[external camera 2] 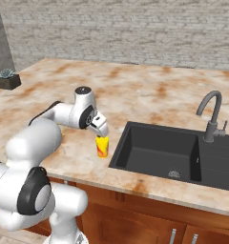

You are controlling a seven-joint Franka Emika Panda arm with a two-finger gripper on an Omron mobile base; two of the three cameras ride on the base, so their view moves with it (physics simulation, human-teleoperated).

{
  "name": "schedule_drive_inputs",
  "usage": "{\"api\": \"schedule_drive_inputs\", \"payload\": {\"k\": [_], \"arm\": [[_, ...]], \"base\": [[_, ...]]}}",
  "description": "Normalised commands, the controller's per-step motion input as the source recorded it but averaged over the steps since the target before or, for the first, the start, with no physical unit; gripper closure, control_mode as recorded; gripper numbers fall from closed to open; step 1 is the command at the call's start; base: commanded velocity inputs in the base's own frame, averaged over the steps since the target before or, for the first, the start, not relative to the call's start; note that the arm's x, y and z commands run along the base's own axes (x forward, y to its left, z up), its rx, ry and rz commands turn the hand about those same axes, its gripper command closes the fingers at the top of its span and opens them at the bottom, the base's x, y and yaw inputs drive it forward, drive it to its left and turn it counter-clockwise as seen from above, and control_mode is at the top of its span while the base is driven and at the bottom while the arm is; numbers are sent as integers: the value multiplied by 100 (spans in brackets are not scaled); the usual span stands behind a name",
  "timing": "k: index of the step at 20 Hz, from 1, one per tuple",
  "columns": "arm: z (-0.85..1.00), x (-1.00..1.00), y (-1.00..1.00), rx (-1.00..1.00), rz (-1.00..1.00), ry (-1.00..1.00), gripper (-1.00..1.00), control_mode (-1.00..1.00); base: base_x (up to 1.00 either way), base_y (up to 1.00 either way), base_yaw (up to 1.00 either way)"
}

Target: Pick the cup and bowl from the counter and place them on the counter next to the sink.

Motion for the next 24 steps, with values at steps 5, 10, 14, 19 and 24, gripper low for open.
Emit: {"api": "schedule_drive_inputs", "payload": {"k": [5,10,14,19,24], "arm": [[53,-66,0,-3,15,7,-100,-100],[42,-64,0,-6,14,18,-100,-100],[23,-66,0,-3,13,23,-100,-100],[-9,-64,0,2,9,7,-100,-100],[-21,-56,0,9,7,-7,-100,-100]], "base": [[0,0,0],[0,0,0],[0,0,0],[0,0,0],[0,0,0]]}}
